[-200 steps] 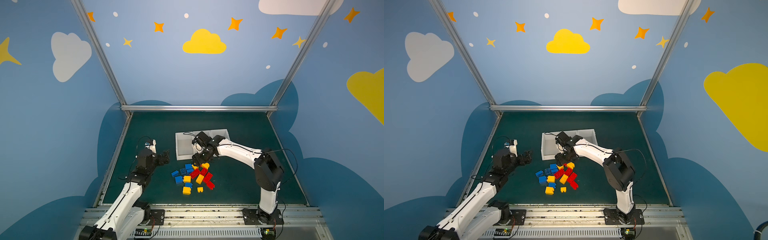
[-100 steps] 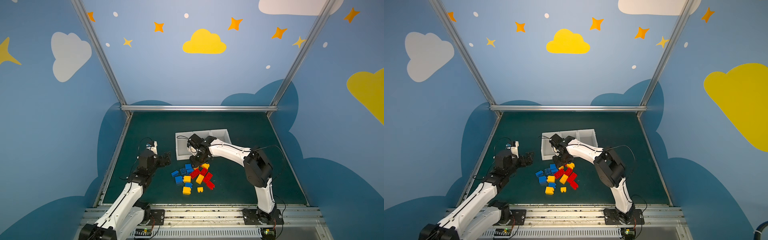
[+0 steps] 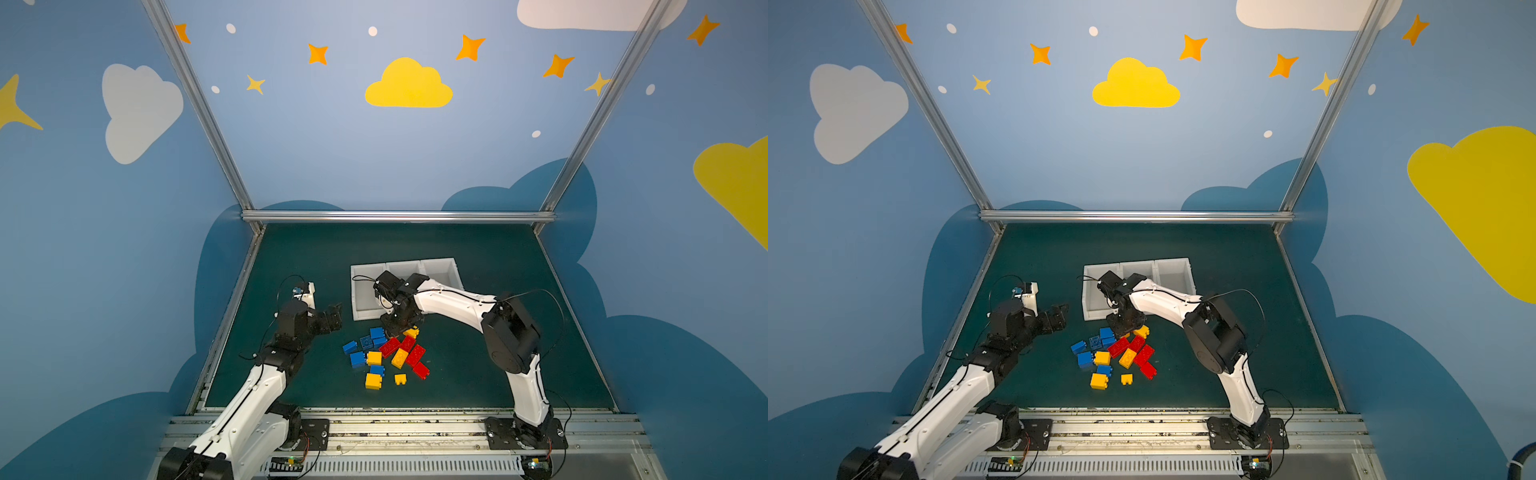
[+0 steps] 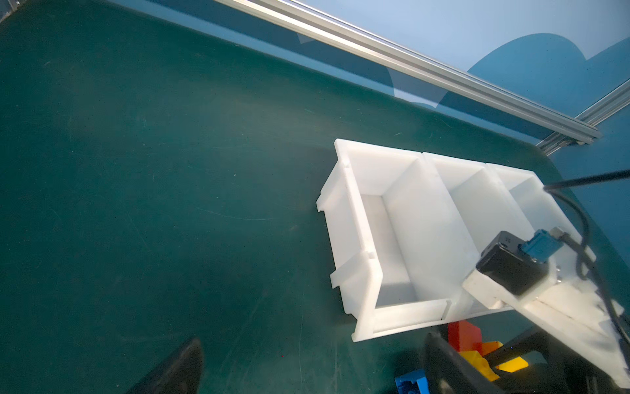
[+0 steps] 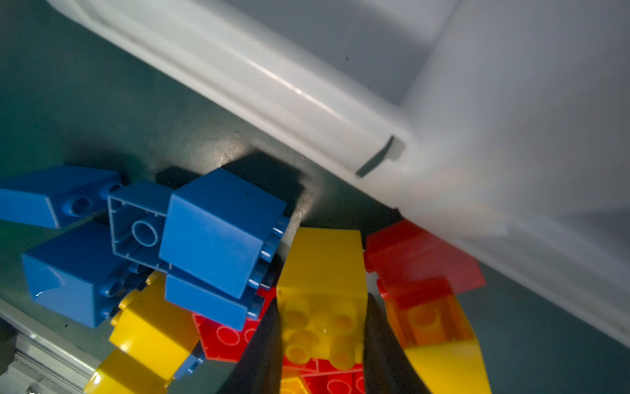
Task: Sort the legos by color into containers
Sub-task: 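Reach the right gripper into the brick pile and grasp a yellow brick, then drop the yellow brick in the end compartment while the left arm reaches out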
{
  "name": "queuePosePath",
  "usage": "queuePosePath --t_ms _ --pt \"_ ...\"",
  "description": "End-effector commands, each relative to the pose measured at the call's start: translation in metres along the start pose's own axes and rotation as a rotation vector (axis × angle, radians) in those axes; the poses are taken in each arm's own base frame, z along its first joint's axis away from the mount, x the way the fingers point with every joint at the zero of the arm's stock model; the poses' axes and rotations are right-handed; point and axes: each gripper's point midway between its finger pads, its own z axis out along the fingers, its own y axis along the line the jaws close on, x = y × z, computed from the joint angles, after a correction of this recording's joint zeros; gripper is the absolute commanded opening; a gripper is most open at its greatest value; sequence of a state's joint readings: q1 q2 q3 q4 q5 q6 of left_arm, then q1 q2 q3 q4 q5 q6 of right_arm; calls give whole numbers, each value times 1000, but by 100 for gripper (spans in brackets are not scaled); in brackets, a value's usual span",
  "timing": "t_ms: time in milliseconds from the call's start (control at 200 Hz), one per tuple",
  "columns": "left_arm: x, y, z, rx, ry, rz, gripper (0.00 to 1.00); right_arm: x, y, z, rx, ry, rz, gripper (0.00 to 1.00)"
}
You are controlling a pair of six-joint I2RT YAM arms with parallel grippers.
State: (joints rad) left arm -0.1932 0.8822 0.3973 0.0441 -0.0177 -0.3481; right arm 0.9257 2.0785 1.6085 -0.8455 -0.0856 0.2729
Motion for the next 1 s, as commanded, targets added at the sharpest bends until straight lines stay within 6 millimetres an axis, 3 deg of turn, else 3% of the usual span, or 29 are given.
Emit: queuePosePath --t_ms 0,195,310,415,531,641,816,996 --pt "-1 -3 -2 6 -1 -2 99 2 2 -25 6 -31 -29 26" --pt "4 -11 0 43 33 1 99 5 -19 -81 33 -116 -46 25" --pt "5 -17 2 58 48 12 99 -2 -54 -116 92 -176 -11 25" --pt "6 -25 4 80 63 29 99 -10 -97 -133 165 -217 47 24" --pt "8 -36 7 106 90 54 99 -14 -142 -132 221 -213 136 24" --pt "12 -47 8 129 110 81 99 -18 -169 -118 235 -201 217 23" --pt "18 -62 11 162 129 113 99 -21 -194 -92 258 -167 294 23" --pt "24 -78 12 205 168 168 99 -21 -204 -72 251 -136 348 26"
